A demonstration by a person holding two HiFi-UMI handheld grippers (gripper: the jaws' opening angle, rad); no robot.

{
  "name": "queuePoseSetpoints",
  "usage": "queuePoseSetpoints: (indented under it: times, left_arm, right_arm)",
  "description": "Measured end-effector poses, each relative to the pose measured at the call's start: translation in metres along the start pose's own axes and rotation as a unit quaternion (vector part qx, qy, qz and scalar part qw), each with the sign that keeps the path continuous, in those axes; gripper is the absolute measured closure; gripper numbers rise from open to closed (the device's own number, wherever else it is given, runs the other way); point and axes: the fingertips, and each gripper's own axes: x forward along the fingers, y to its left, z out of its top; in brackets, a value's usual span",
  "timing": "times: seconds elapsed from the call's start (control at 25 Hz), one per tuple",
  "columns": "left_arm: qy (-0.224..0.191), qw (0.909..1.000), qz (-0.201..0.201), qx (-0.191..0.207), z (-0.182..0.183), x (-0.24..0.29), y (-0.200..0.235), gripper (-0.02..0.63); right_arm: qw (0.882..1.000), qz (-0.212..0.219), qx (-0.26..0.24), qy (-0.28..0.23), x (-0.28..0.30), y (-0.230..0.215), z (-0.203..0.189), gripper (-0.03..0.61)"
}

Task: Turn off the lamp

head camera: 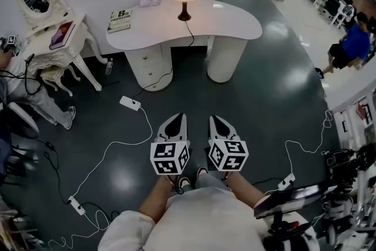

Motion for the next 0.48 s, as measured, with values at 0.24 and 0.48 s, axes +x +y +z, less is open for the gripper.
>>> queuePoseSetpoints:
  times: [0.24,0.48]
  left_arm:
    - [0.011,0.9999,-0.005,0.005,0.0,0.034,0.005,0.607]
    - [0.011,0.9999,0.002,0.004,0.008,0.076,0.003,0.607]
  right_arm:
    - [1.0,-0.009,0.007,0.006,0.025,-0.02,0.004,0.578]
    - [1.0,0.0,0.001,0.01,0.055,-0.046,0.024,0.578]
